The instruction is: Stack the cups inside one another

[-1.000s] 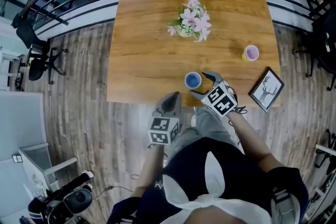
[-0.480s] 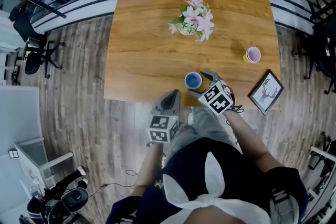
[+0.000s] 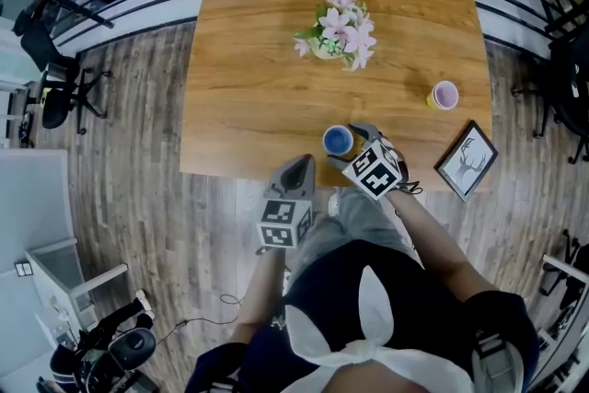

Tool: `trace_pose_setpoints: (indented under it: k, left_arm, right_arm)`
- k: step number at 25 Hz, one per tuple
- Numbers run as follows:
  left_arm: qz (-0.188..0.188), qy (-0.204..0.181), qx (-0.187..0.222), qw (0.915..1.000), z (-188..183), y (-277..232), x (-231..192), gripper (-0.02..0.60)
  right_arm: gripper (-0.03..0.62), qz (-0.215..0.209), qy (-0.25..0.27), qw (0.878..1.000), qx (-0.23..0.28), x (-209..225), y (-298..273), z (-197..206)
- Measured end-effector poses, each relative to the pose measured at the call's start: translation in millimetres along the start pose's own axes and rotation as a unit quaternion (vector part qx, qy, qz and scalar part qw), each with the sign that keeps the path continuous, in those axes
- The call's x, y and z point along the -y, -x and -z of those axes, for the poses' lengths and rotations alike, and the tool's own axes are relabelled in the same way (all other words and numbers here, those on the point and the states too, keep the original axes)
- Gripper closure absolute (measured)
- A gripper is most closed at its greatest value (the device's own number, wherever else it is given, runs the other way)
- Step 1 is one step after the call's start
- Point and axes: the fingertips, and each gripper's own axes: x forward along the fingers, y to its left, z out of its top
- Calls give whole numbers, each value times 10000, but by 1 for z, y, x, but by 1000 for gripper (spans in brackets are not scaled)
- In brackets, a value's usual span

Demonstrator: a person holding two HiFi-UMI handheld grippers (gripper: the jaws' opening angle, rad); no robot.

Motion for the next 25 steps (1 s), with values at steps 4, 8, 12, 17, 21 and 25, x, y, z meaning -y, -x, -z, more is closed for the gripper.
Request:
trace_pose_setpoints:
  k: [4, 8, 12, 17, 21, 25]
  left_arm:
    - [-1, -14, -39, 10000, 2, -3, -2, 565]
    - [3, 14, -26, 10000, 1, -5, -2, 565]
    - [18, 18, -37, 10000, 1, -6, -1, 565]
    - [26, 8, -64, 10000, 0, -8, 1, 565]
    - [46, -46, 0, 10000, -3, -9, 1, 565]
    - [59, -60, -7, 10000, -4, -9, 1, 565]
  right_arm:
    - [227, -50, 94, 9999, -117, -2, -5, 4]
    - [235, -87, 213, 9995, -213, -5, -8, 9]
    - [275, -122, 256, 9993, -241, -5, -7, 9]
    - [275, -179, 244, 9993, -236, -6, -7, 11]
    - [276, -169, 280, 9992, -215, -5, -4, 8]
    - [276, -119, 303, 9994, -147, -4, 2, 2]
